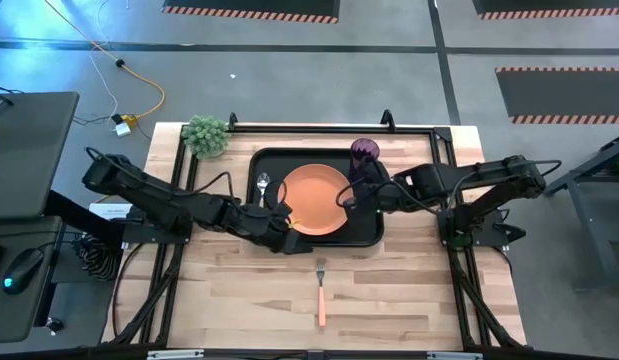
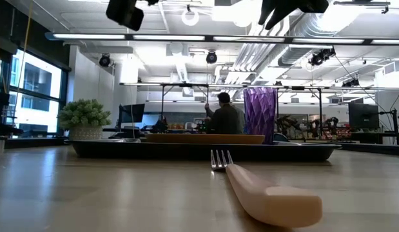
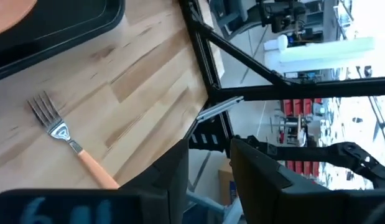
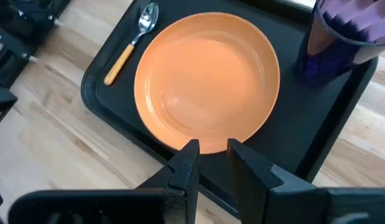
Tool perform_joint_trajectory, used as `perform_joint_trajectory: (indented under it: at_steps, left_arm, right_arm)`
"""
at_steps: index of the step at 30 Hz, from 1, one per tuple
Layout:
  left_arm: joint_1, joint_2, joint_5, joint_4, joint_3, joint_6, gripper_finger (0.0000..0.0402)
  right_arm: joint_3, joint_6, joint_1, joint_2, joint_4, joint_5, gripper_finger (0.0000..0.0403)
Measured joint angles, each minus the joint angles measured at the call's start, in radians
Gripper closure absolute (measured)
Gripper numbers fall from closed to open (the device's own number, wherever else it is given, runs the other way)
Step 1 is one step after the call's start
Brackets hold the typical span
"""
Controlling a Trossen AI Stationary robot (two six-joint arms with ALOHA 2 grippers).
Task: Pick and place plate/cup/fork/spoon on tray
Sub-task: Put the orange fork between the orange spoon and the orange plate on the black serving tray
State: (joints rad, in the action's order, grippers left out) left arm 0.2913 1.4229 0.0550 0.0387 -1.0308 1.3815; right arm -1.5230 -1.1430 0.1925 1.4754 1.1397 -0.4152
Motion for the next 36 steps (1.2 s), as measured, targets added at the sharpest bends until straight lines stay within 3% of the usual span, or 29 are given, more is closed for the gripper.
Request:
perform_joint_trajectory:
  at_steps: [6, 14, 24, 36]
  left_arm:
    - [0.0, -0.013, 0.009, 0.051, -0.021, -0.049, 0.0305]
    - [0.0, -0.114, 0.088, 0.372, -0.021, -0.102, 0.0326]
    - [-0.003, -0.227, 0.166, 0.635, -0.021, -0.255, 0.0348]
    - [-0.003, -0.325, 0.207, 0.91, -0.021, -0.276, 0.0351]
  right_arm:
    - [0.0, -0.033, 0.028, 0.0, -0.012, 0.09, 0.0329]
    - [0.0, -0.24, 0.137, 0.023, -0.083, 0.094, 0.0329]
    - [0.0, -0.428, 0.222, 0.141, -0.21, 0.096, 0.0329]
    - [0.0, -0.561, 0.253, 0.288, -0.249, 0.164, 0.0329]
